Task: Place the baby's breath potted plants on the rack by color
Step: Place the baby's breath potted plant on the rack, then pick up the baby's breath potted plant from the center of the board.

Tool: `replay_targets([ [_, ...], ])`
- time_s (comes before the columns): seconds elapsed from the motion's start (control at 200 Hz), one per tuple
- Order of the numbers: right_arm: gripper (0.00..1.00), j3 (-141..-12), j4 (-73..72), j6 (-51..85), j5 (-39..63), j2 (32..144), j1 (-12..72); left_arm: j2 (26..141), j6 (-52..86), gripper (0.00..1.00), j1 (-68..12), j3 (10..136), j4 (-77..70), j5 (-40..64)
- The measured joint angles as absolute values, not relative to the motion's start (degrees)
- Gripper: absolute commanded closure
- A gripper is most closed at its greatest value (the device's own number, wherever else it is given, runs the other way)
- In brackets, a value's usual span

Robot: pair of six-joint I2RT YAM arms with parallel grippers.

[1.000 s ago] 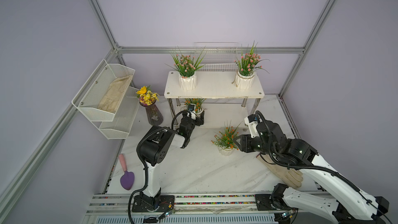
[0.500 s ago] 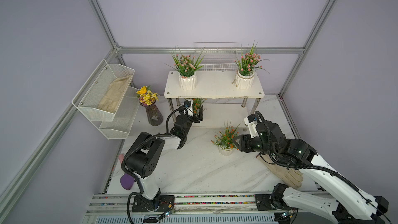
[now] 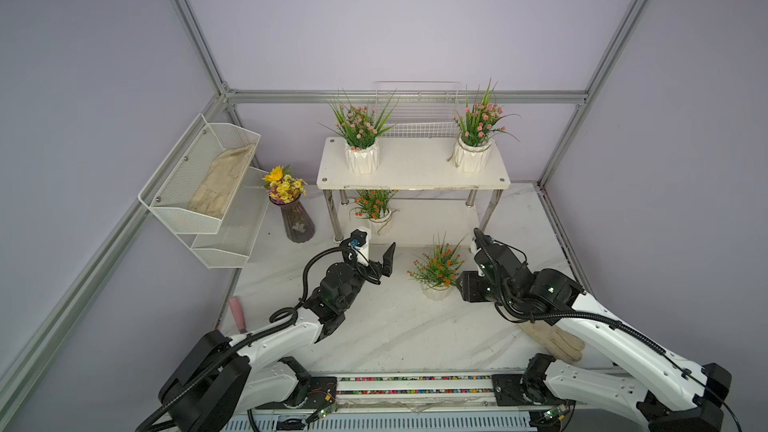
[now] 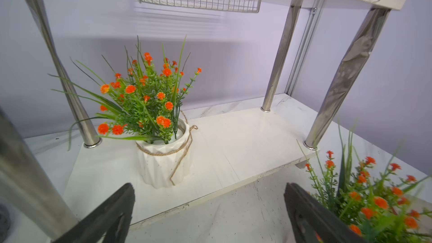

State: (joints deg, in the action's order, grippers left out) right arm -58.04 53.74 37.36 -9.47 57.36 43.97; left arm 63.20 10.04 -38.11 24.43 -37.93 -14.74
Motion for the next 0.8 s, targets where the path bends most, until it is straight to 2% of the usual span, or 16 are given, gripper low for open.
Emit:
replay_targets([
  [0.055, 0.61, -57.49, 53.89, 37.67, -9.50, 56.38, 43.97, 60.12, 11.79, 0.05, -38.46, 23.99, -34.46, -15.20],
  [0.17, 0.69, -55.00, 53.47, 38.59, -9.28, 54.83, 43.97, 56.99, 15.88, 0.07, -39.29, 23.68, -28.14, -15.25],
  [0.46, 0.72, -47.92, 50.11, 40.12, -9.17, 59.33, 43.97, 56.82, 22.63, 0.13, -42.06, 21.63, -18.00, -13.74],
  [0.605, 0.72, -47.29, 45.93, 40.53, -9.37, 63.61, 43.88, 58.41, 25.12, 0.21, -42.50, 21.63, -15.97, -12.91],
  [0.75, 0.72, -47.05, 41.76, 40.32, -9.28, 66.96, 41.98, 63.79, 26.48, 0.18, -43.81, 23.07, -13.37, -10.79],
  [0.8, 0.68, -47.05, 40.34, 39.97, -9.10, 67.92, 40.84, 65.60, 26.50, 0.15, -44.73, 23.79, -12.97, -10.17],
])
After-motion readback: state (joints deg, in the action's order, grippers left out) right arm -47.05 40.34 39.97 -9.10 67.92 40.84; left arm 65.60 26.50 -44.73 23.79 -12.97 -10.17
